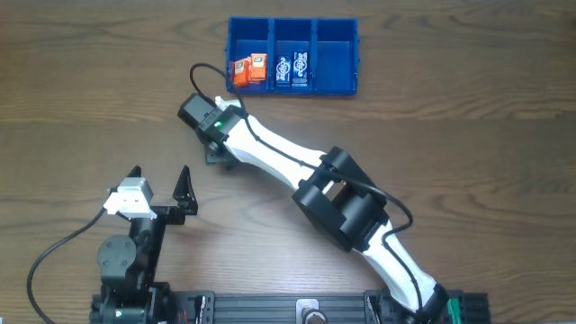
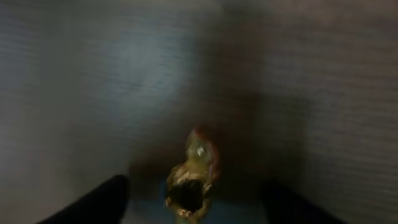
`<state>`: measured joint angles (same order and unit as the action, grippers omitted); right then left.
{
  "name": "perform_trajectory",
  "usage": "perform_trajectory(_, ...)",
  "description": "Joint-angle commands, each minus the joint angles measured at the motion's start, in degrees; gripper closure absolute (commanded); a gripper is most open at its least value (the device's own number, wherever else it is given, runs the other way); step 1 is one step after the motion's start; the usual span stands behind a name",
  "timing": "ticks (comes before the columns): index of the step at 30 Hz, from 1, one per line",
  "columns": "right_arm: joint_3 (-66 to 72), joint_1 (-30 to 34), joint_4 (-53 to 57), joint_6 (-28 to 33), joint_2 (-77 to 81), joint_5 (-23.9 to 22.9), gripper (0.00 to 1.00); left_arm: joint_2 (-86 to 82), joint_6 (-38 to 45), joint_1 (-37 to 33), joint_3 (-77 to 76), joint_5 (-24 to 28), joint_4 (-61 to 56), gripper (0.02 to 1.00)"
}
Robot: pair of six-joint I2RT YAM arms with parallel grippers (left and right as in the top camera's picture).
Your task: Sort Candies Into Trays
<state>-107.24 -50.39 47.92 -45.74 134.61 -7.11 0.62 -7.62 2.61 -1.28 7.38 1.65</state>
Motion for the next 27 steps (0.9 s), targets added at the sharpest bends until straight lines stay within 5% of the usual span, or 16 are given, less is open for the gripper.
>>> perform_trajectory(1,-0.1,0.0,-0.1,-0.8,1.3,-1.0,0.514,-0.3,0.3,-0.3,1.0,1.0,2.1,0.020)
perform_trajectory(4,-0.1,0.0,-0.1,-0.8,1.3,-1.0,0.669,-0.3,0.3,-0.3,1.0,1.0,2.1,0.020)
perform_trajectory(9,-0.1,0.0,0.0,-0.7,1.3,-1.0,0.741,-0.3,0.3,-0.3,1.0,1.0,2.1,0.023)
perform_trajectory(13,-0.9,0.0,2.0,-0.7,-0.5,-2.1,0.768,-0.3,0.3,-0.3,1.0,1.0,2.1,0.020)
perform_trajectory(18,-0.9,1.6,6.7,1.7,-8.9,-8.9,0.792,-0.3,0.3,-0.3,1.0,1.0,2.1,0.020)
perform_trajectory(27,-0.9,15.6,8.3,11.9,-21.5,-13.7,0.796,-0.3,0.3,-0.3,1.0,1.0,2.1,0.020)
